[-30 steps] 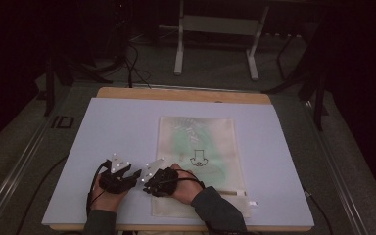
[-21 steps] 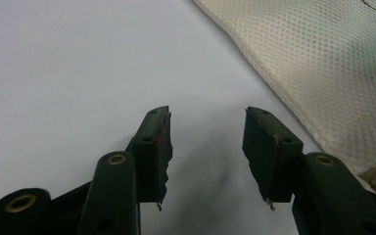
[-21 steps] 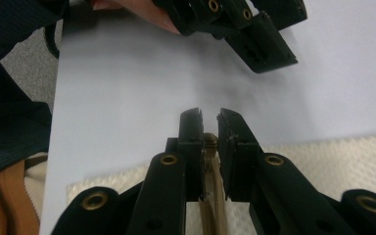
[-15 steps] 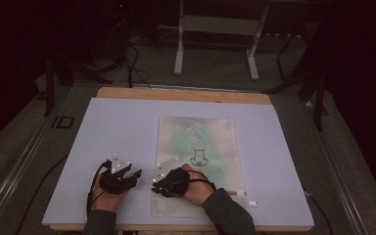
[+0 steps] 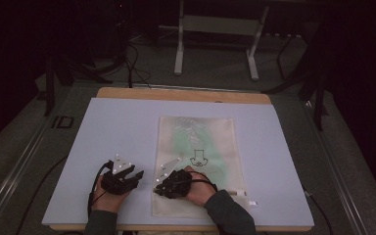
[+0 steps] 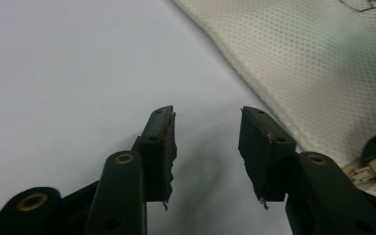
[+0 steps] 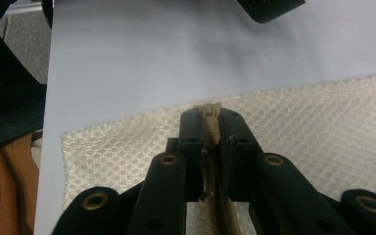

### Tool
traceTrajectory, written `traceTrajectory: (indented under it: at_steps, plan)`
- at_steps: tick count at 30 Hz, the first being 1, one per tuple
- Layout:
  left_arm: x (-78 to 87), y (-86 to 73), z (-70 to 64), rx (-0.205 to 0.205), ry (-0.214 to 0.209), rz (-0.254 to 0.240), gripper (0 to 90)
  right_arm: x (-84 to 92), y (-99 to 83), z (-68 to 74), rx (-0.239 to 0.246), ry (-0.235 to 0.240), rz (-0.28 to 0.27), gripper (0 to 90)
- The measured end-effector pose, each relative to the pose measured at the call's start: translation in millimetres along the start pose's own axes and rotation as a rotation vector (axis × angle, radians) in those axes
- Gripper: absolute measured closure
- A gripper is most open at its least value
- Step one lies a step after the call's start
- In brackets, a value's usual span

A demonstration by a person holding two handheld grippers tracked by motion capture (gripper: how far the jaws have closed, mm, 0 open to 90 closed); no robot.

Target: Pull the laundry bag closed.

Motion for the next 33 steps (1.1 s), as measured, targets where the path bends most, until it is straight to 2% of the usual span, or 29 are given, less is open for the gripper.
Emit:
traceTrajectory:
  at_steps: [4, 10, 15, 22, 25, 33]
  plan:
    - [-0.4, -0.7, -6.1, -0.008, -0.029, 0.005, 63.1, -0.5, -2.8, -0.1, -0.001, -0.004, -0.011, 81.9]
    - [-1.7, -1.9, -17.3, -0.019, -0.088, 0.021, 77.7, -0.9, -2.5, 1.0, 0.010, -0.013, -0.006, 81.9]
    - [-3.7, -3.5, -28.2, -0.053, -0.115, 0.040, 88.1, -1.5, -3.3, 1.7, 0.006, -0.023, -0.015, 82.0]
    - [-8.4, -5.9, -42.9, -0.089, -0.146, 0.061, 88.8, -1.5, -3.3, 3.1, 0.009, -0.035, -0.011, 81.9]
    - [-10.7, -7.1, -47.8, -0.092, -0.160, 0.071, 88.8, -1.5, -3.7, 3.2, 0.013, -0.038, -0.015, 82.0]
    - [-15.3, -9.8, -52.0, -0.103, -0.163, 0.091, 88.6, -1.3, -4.6, 3.3, 0.011, -0.039, -0.026, 82.0]
Point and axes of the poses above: each handheld gripper's, and its own axes: x roughly backward along the jaws, y roughly out of its top, z roughly to its left, the point moved 8 cm from there along -x, roughly forward along the jaws, and after that the axes turned 13 degrees about x, right-handed, at the moved point
